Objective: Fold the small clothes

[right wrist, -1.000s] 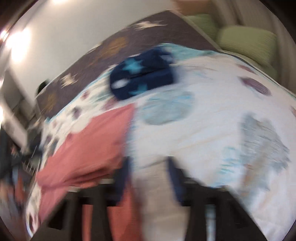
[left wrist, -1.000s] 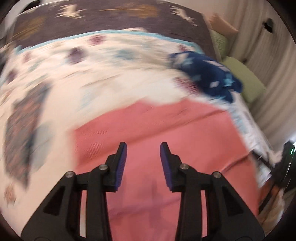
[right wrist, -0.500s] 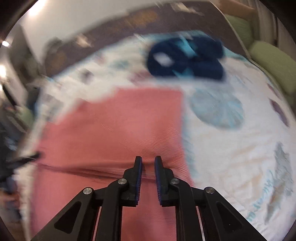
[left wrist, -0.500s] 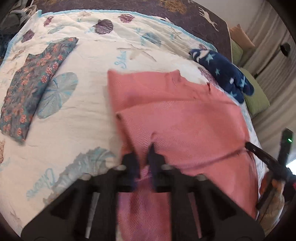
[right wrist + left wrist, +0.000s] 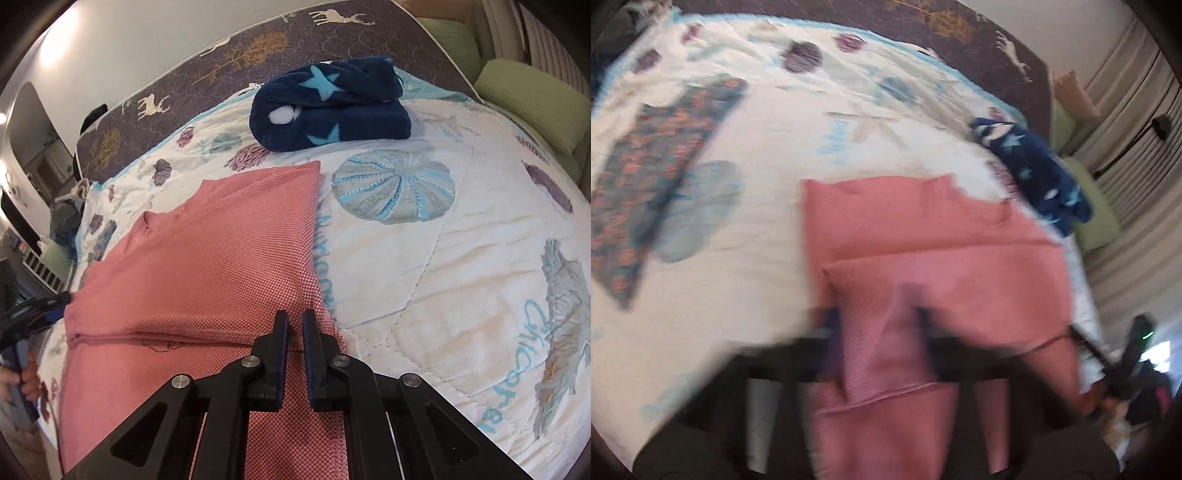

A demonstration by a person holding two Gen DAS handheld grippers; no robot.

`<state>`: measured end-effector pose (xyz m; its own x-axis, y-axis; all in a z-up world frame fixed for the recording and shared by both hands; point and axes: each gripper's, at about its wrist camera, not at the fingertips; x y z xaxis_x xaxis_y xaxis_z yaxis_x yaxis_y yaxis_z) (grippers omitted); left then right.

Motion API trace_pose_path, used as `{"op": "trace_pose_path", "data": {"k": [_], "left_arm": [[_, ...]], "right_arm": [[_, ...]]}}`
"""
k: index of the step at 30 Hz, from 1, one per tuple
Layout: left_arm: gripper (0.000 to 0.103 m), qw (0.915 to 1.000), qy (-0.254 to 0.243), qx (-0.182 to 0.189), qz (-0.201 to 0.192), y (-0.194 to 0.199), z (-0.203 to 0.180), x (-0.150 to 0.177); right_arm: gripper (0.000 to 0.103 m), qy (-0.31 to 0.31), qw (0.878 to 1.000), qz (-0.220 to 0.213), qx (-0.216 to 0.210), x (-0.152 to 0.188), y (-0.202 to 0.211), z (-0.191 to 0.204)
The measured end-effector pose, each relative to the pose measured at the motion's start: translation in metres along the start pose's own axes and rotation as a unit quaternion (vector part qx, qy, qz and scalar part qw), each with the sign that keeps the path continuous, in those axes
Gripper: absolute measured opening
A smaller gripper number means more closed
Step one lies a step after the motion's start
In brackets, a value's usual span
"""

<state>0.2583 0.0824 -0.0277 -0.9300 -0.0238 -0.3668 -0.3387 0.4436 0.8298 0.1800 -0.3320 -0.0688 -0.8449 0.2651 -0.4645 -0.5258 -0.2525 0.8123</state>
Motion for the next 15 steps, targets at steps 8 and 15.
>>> {"op": "trace_pose_path", "data": {"k": [8, 15], "left_arm": [[0.006, 0.9865, -0.146, -0.013, -0.073, 0.036, -0.083, 0.008], [0.006, 0.9891, -0.038, -0.14, -0.026, 0.007, 0.002, 0.014]], "right_arm": [[0.006, -0.017, 1.0, -0.002, -0.026, 0.001, 0.0, -0.007], [0.006, -0.025, 0.999, -0.002, -0.04, 0.002, 0.001, -0.01]]}}
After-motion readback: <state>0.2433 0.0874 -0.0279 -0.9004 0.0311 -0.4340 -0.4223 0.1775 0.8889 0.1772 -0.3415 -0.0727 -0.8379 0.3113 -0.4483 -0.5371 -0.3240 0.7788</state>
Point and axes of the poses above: each gripper's, at about its wrist camera, not at the fingertips, and y roughly against the way its jaws point, z to its left, x to its underside, and after that the axes turned 9 degrees about z, right-handed
